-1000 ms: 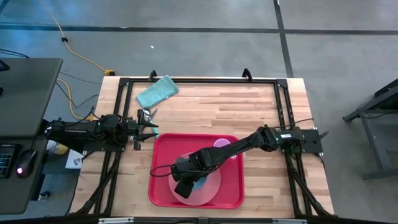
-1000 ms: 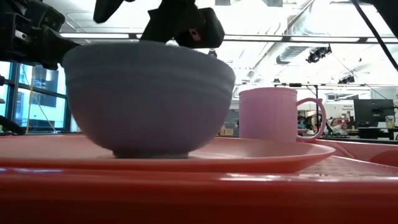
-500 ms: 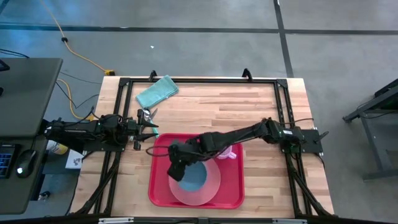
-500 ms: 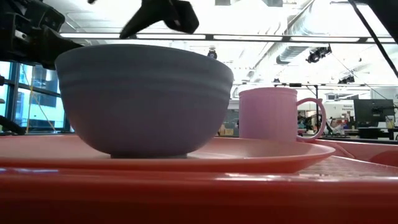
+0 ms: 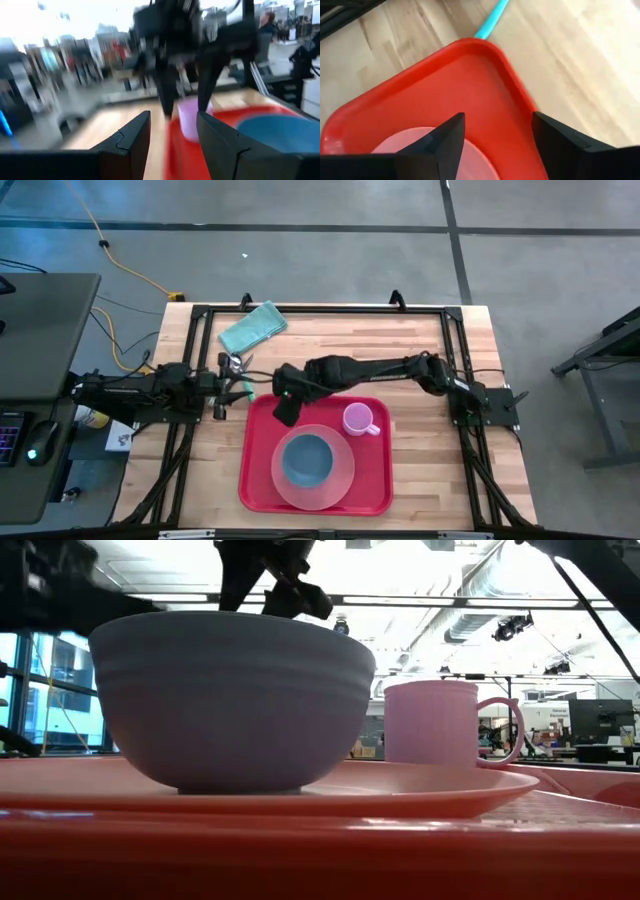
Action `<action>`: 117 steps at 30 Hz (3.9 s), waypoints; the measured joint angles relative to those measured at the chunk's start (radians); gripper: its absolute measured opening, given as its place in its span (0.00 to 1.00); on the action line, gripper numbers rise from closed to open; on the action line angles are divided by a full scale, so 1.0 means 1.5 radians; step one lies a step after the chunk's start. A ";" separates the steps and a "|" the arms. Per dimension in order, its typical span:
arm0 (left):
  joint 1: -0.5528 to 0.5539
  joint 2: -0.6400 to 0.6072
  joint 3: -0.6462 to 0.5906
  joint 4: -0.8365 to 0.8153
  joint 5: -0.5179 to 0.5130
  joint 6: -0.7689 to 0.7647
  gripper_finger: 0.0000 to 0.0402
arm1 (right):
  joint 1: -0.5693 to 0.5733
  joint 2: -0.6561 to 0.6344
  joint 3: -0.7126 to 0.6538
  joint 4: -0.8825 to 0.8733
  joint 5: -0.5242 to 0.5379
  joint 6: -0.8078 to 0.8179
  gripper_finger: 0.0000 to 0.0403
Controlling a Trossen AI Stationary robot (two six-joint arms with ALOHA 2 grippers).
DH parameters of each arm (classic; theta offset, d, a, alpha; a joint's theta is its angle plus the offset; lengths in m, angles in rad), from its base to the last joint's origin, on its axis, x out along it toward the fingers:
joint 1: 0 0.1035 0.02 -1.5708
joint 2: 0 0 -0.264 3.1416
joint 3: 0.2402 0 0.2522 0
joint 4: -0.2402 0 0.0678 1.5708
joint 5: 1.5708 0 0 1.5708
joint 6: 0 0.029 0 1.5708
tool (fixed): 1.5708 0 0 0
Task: Set up tray
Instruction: Put the light blue table napkin on the red serving tray to the left side of the pink plate
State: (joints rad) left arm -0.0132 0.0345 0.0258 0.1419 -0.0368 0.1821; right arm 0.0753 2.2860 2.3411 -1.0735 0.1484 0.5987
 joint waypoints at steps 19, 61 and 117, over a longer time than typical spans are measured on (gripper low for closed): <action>0.000 0.164 0.382 -0.302 -0.132 0.261 0.48 | -0.082 -0.186 0.000 -0.143 0.210 -0.102 0.55; 0.038 0.487 0.673 -0.710 -0.374 0.257 0.48 | 0.074 -1.121 -1.108 0.108 0.383 0.455 0.53; 0.800 1.048 0.685 -0.588 0.076 0.211 0.48 | 0.057 -1.150 -1.133 0.309 0.333 0.238 0.58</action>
State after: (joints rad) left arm 1.1866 1.6063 1.0534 -0.7396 0.0770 0.4992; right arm 0.1616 0.5613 0.6422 -0.6107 0.6480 0.9561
